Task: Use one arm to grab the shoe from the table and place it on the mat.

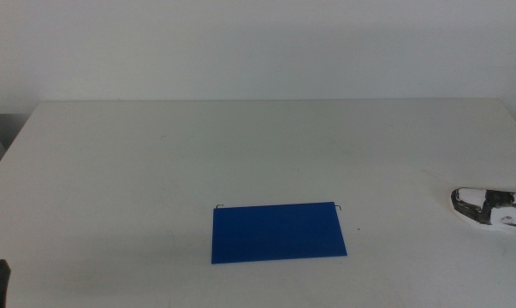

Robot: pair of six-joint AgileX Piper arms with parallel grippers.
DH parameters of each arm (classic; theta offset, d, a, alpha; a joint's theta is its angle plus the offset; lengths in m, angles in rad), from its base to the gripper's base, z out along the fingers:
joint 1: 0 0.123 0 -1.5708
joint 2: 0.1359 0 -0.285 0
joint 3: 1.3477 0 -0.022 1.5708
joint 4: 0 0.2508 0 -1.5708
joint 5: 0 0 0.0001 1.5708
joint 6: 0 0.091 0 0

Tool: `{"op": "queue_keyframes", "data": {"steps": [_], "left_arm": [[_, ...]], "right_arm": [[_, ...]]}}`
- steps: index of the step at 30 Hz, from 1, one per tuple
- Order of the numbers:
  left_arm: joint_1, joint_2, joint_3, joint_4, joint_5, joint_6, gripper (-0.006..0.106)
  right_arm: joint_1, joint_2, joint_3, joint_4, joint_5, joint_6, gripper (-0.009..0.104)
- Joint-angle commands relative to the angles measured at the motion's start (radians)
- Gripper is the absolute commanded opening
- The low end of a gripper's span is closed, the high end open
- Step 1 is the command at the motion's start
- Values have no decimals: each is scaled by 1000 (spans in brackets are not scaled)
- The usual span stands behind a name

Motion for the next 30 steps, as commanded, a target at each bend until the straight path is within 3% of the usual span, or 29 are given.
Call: {"op": "queue_keyframes", "data": {"steps": [1,5,15,22,30], "left_arm": [[-5,-7,5,-9,-81,-6,94],[-5,-7,5,-9,-81,-6,94],[-5,-7,5,-9,-81,-6,94],[-5,-7,5,-9,-81,-6,94],[-5,-7,5,-9,-81,-6,94]], "right_arm": [[-43,24,-39,31,-83,-108,92],[-98,81,-39,69,-120,-106,92],[-158,240,-39,65,-302,-138,92],[-158,344,-39,131,-258,-316,92],[-177,395,-38,112,-242,-389,92]]}}
